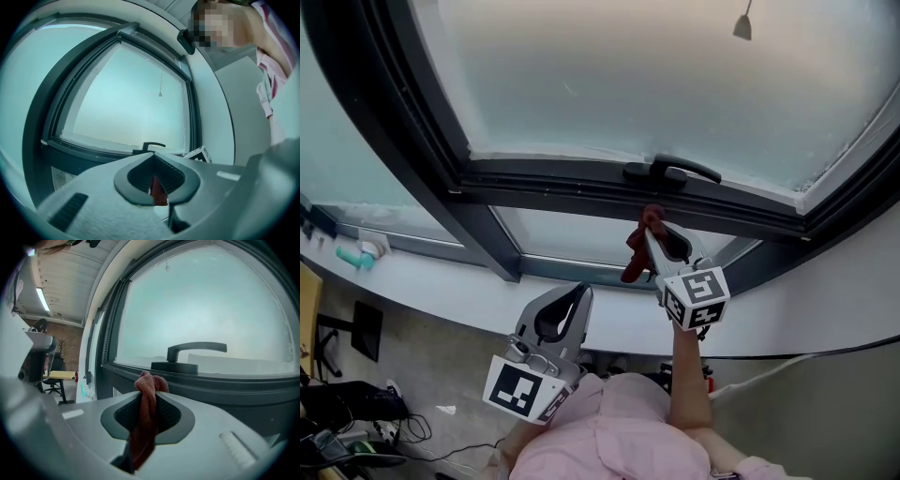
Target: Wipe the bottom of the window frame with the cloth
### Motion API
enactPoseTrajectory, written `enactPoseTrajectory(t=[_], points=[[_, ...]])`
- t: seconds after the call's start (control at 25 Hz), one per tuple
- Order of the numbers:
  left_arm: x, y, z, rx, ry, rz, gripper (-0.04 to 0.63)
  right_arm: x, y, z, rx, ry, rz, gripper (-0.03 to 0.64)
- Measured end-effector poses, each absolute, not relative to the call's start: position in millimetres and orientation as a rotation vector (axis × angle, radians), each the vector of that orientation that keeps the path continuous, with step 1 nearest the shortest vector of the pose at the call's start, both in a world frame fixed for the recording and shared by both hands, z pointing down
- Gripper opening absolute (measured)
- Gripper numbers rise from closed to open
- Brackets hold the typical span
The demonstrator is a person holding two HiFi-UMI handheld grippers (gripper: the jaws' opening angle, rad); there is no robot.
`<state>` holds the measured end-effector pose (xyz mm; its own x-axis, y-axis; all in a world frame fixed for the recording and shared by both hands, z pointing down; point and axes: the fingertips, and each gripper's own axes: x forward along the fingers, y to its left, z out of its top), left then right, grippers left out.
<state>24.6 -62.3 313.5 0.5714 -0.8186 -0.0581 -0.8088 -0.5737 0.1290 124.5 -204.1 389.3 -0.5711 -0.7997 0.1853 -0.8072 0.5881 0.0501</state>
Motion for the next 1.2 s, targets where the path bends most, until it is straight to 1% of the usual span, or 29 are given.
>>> enactPoseTrajectory(t=[0.24,0.6,1.2], points=[[-1,-68,314,2.696,-1.441,-0.164,-0.003,121,-224,401,1.418,-2.577,0.034,0.071],[-5,-79,313,2.707,-1.424,-0.159,-0.002,116,-238,409,1.414,-2.538,-0.037,0.071],[27,-90,312,2.735,-1.364,-0.155,-0.002,126,-236,406,1.347,-2.543,-0.126,0.067]])
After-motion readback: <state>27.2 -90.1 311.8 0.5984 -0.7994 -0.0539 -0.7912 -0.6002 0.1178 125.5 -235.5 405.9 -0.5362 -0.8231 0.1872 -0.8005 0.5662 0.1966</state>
